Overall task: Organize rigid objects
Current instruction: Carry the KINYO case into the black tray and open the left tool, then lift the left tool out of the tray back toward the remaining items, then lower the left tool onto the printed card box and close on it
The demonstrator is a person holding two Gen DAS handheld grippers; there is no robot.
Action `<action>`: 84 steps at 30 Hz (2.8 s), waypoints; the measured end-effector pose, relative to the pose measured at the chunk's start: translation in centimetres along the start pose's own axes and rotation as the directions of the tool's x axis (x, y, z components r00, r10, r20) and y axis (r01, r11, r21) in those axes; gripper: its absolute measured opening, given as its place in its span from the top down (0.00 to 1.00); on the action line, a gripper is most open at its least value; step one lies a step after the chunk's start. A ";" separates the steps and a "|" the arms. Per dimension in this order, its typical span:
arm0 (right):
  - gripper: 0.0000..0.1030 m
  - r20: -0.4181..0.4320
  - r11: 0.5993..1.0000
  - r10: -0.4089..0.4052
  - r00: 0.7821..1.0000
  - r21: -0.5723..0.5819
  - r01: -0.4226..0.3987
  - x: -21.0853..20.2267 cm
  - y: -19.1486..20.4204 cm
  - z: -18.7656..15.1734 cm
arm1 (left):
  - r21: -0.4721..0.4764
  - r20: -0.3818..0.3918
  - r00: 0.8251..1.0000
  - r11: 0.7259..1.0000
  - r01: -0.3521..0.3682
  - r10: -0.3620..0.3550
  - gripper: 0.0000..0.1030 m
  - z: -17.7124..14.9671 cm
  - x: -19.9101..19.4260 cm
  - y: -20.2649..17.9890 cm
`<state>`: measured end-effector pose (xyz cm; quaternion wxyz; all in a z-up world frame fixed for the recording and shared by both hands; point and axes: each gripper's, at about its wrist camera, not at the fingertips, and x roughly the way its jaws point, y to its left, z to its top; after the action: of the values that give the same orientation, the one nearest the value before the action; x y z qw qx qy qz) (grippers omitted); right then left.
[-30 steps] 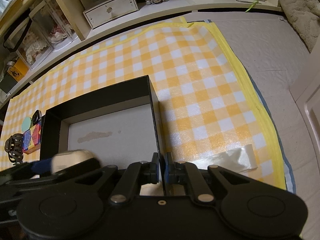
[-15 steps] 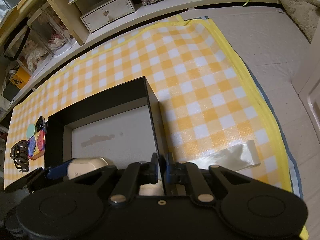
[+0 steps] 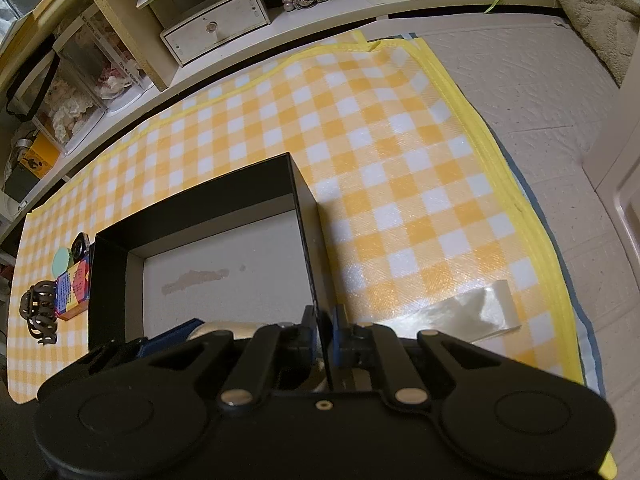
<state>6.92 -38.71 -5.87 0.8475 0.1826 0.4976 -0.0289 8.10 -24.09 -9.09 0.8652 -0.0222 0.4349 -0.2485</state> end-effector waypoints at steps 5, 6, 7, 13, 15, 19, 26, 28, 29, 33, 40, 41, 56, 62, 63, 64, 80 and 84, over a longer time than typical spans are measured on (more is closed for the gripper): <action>0.92 0.002 1.000 -0.003 1.000 0.004 0.003 0.0 0.0 0.0 | -0.010 0.026 1.000 1.000 0.012 -0.012 0.15 -0.3 0.2 0.1; 0.92 0.001 1.000 -0.003 1.000 0.005 0.003 0.0 -0.1 0.1 | -0.018 0.022 1.000 1.000 0.020 -0.020 0.13 -0.3 0.2 0.3; 0.92 0.002 1.000 -0.002 1.000 0.005 0.002 0.0 -0.1 0.1 | -0.028 0.015 0.999 0.999 0.029 -0.029 0.11 -0.4 0.2 0.5; 0.92 0.001 1.000 -0.005 1.000 0.003 0.005 -0.3 0.0 0.0 | -0.024 0.014 0.999 0.999 0.035 -0.035 0.07 -0.2 -0.6 0.8; 0.92 0.001 1.000 -0.004 1.000 0.004 0.004 -0.2 0.0 0.0 | -0.017 0.014 0.999 0.999 0.037 -0.037 0.07 -0.1 -1.0 0.9; 0.92 0.000 1.000 -0.004 1.000 0.003 0.004 -0.3 0.0 0.0 | -0.001 0.011 0.999 0.999 0.039 -0.039 0.07 0.0 -1.7 1.2; 0.92 0.000 1.000 -0.003 1.000 0.004 0.003 -0.3 0.0 0.0 | 0.082 -0.005 0.999 0.996 0.033 -0.032 0.15 0.2 -3.1 2.0; 0.92 0.000 1.000 -0.004 1.000 0.002 0.004 -0.3 0.0 0.0 | 0.088 -0.009 1.000 0.996 0.025 -0.024 0.18 0.4 -3.4 2.5; 0.92 0.000 1.000 -0.005 1.000 0.002 0.005 -0.3 0.0 0.0 | 0.085 -0.010 1.000 0.996 0.018 -0.018 0.19 0.6 -3.6 2.8; 0.92 0.000 1.000 -0.004 1.000 0.004 0.004 -0.2 0.0 0.0 | 0.063 -0.022 1.000 0.998 0.007 -0.005 0.23 1.1 -4.2 4.0; 0.92 0.000 1.000 -0.005 1.000 0.004 0.005 -0.3 0.0 0.0 | 0.055 -0.046 0.999 0.998 -0.004 0.007 0.26 1.6 -6.2 4.6; 0.92 0.000 1.000 -0.004 1.000 0.004 0.004 -0.2 0.0 0.0 | 0.063 -0.045 0.999 0.998 -0.009 0.012 0.26 1.6 -6.7 4.6; 0.93 0.000 1.000 -0.013 1.000 -0.002 0.013 -0.3 0.0 -0.1 | 0.046 0.029 0.991 0.990 -0.131 0.130 0.00 1.8 -12.5 7.5; 0.93 -0.001 1.000 -0.015 1.000 -0.005 0.015 -0.3 0.1 -0.1 | 0.078 0.056 0.980 0.978 -0.196 0.192 0.00 1.8 -13.8 9.3; 0.93 -0.001 1.000 -0.016 1.000 -0.006 0.016 -0.3 0.0 -0.1 | 0.073 0.054 0.979 0.977 -0.200 0.197 0.00 1.8 -13.9 9.8; 0.93 -0.001 1.000 -0.017 1.000 -0.007 0.017 -0.3 0.0 -0.1 | 0.066 0.052 0.978 0.977 -0.203 0.200 0.00 1.8 -14.0 10.2; 0.93 -0.003 1.000 -0.020 1.000 -0.008 0.020 -0.2 0.1 -0.1 | -0.113 0.036 0.947 0.943 -0.313 0.319 0.00 2.2 -12.9 17.2; 0.93 -0.003 1.000 -0.021 1.000 -0.009 0.021 -0.2 0.1 -0.1 | -0.125 0.018 0.937 0.930 -0.345 0.350 0.00 2.1 -11.4 18.5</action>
<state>6.79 -38.63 -5.75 0.8471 0.1735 0.5011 -0.0352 11.65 -3.13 -4.10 0.9012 -0.0017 0.4287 -0.0643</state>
